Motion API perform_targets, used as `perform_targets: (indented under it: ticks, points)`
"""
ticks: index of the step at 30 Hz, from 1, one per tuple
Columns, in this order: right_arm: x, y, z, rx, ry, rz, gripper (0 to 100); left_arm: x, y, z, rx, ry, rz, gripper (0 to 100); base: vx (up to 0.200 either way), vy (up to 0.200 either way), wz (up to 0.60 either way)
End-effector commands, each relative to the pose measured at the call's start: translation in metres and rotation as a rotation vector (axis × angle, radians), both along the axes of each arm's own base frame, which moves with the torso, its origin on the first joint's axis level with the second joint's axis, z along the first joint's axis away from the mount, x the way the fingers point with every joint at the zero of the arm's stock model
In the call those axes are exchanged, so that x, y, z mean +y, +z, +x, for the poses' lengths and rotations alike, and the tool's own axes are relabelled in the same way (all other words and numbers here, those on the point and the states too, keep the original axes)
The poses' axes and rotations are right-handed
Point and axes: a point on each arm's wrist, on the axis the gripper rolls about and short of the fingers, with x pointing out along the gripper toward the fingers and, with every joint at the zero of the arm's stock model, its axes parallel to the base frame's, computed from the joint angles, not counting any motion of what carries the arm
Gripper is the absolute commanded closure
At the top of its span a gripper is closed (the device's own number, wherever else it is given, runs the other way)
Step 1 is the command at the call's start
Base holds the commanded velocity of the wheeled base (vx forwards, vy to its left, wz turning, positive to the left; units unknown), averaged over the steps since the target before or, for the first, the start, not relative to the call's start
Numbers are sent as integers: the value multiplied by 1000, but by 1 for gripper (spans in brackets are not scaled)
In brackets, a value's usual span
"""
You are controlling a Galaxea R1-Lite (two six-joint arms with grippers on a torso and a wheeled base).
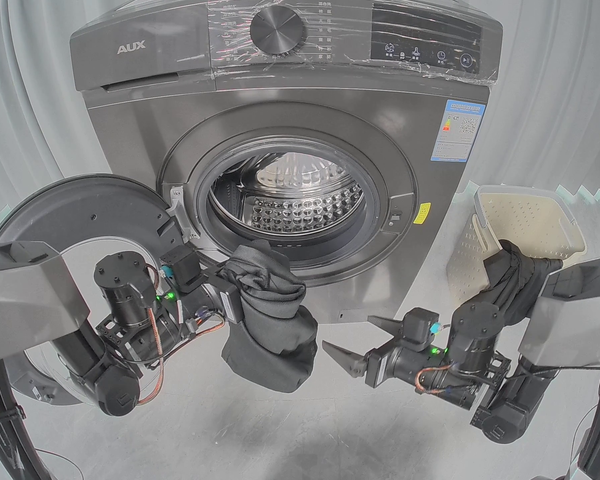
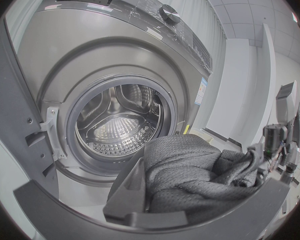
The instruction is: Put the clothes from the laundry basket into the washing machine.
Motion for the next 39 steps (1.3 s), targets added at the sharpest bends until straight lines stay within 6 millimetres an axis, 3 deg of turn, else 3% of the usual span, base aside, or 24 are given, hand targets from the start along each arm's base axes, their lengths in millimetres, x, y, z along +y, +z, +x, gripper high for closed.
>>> perform_targets:
  ticks: [1,6,15,28,34,39]
  points:
    - [-22,29,15,-45,-106,102,0,12,15,-20,-2,3,-24,100,0,0,0]
    - [-32,35,19,-59,-138,118,0,14,21,-24,-6,12,-48,100,0,0,0]
    - [-43,42,19,-80,-207,118,0,16,14,-29,25,54,-31,100,0,0,0]
    - [-44,43,19,-82,-214,127,0,21,7,-35,56,81,-7,100,0,0,0]
    - [-43,43,19,-79,-211,125,0,20,4,-36,62,78,0,100,200,0,0]
    - [-42,42,18,-76,-208,125,0,20,4,-38,59,80,11,100,0,0,0]
